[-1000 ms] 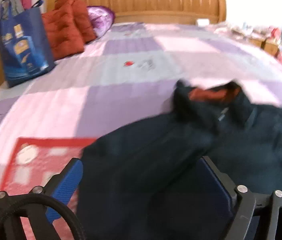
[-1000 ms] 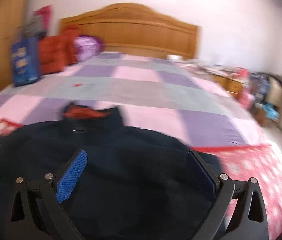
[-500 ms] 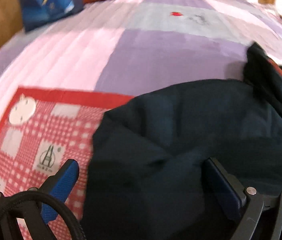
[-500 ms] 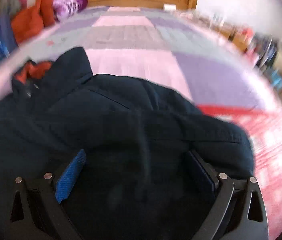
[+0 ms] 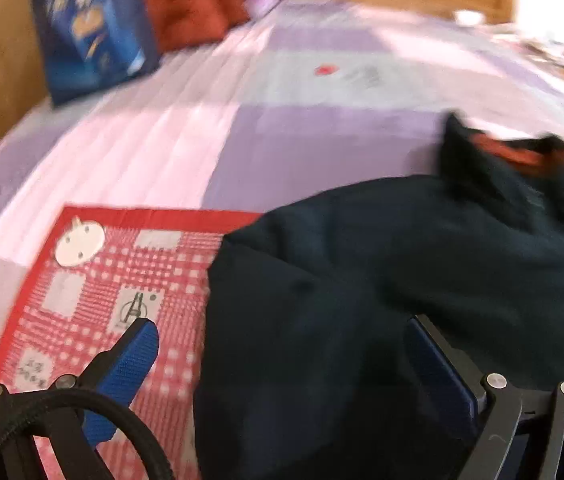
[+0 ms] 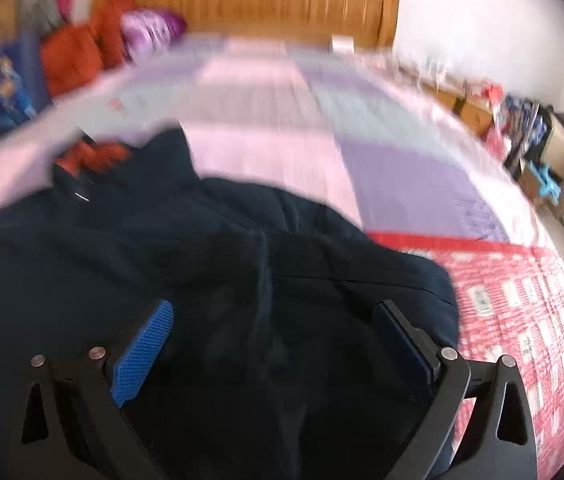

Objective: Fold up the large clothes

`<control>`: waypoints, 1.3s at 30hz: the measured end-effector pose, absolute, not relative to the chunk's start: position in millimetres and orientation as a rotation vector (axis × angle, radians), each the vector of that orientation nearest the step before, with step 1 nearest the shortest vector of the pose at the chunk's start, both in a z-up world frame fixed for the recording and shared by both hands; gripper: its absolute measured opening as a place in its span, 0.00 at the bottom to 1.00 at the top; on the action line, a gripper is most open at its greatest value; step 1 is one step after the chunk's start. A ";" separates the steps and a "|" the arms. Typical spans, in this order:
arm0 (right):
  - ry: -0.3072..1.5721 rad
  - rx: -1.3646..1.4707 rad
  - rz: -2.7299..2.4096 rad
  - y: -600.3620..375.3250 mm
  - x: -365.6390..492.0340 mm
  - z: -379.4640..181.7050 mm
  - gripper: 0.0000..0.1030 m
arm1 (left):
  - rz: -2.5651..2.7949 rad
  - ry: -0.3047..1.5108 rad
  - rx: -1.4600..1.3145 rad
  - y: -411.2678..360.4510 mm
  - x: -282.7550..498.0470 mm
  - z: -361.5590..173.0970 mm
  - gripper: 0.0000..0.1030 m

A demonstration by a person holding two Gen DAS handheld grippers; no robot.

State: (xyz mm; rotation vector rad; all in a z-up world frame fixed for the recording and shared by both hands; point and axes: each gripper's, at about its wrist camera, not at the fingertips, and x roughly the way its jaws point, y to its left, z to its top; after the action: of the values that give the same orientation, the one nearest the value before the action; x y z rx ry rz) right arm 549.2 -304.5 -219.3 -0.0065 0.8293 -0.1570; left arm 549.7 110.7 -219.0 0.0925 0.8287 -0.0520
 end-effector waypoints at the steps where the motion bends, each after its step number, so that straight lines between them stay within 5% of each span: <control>1: 0.794 0.011 -0.134 -300.3 528.6 -211.3 0.99 | -0.084 0.812 0.125 105.8 533.0 -217.8 0.98; 7: 0.897 -0.006 -0.127 -327.5 479.9 -250.0 0.99 | -0.024 0.896 0.199 122.3 513.9 -264.6 1.00; 26: 0.770 0.137 -0.342 -371.3 422.5 -203.2 0.99 | -0.090 0.897 0.166 113.3 463.9 -248.2 0.99; 30: 1.004 0.040 -0.341 -382.8 452.1 -249.8 0.99 | -0.107 0.900 0.183 97.0 471.6 -248.9 0.99; 39: 0.920 0.107 -0.492 -409.7 376.6 -244.7 0.97 | -0.125 0.902 0.202 86.3 459.6 -247.6 0.99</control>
State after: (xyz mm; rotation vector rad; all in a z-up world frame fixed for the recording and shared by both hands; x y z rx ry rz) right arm 376.6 -409.7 -244.7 0.1074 0.9200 -0.4923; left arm 459.6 86.3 -247.6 0.2015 0.9017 -0.1249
